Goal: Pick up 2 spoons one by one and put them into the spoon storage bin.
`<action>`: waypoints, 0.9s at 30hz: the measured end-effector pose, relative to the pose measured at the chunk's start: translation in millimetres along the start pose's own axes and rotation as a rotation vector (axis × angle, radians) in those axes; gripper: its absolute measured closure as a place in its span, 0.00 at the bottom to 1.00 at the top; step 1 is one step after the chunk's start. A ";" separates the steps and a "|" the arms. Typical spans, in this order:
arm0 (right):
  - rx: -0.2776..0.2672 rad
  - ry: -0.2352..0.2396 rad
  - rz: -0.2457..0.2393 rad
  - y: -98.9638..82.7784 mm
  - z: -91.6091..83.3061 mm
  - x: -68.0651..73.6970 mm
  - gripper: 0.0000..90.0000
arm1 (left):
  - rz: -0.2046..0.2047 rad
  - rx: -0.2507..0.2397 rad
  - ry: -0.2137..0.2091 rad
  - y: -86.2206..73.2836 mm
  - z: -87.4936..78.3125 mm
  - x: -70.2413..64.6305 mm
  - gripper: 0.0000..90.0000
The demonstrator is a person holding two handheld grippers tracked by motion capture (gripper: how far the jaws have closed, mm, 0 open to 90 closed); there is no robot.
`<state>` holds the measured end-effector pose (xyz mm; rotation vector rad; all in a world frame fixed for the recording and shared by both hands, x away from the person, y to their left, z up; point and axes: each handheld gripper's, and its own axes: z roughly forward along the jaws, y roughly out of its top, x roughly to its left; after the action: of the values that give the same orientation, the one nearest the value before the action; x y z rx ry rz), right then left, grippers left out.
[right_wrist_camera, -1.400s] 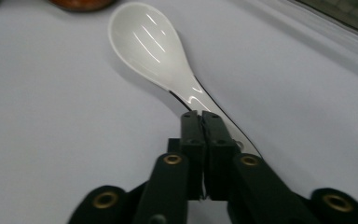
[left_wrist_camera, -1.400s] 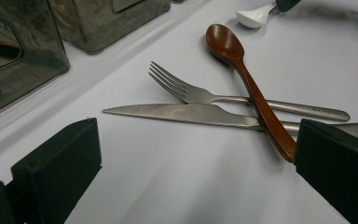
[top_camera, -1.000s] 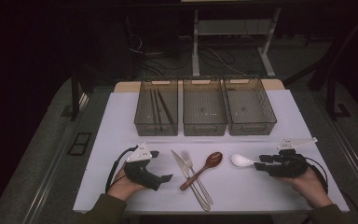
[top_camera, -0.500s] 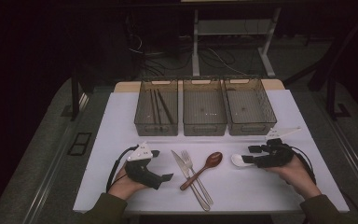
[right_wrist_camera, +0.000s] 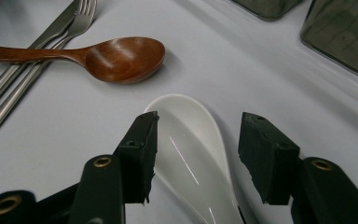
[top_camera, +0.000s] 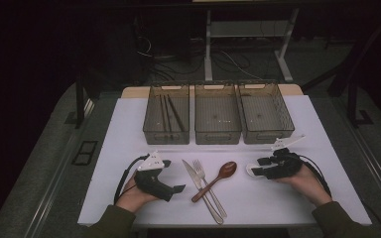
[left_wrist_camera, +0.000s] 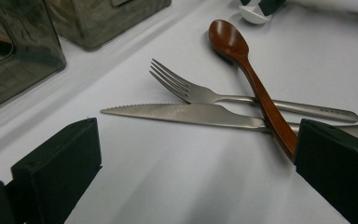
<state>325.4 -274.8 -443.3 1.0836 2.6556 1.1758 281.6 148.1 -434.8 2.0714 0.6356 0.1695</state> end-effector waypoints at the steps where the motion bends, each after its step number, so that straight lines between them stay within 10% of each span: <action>1: 0.006 -0.001 -0.004 -0.1 1.5 0.4 0.52 | 0.002 -0.003 -0.001 0.1 -0.3 -0.7 0.00; 27: 0.097 -0.015 -0.197 -6.6 -0.9 17.8 0.75 | 0.003 0.001 0.004 -1.3 -2.2 -2.4 0.00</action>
<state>307.9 -267.5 -443.0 0.8147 2.7570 1.0087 278.4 149.1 -434.3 2.0733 0.6352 0.1745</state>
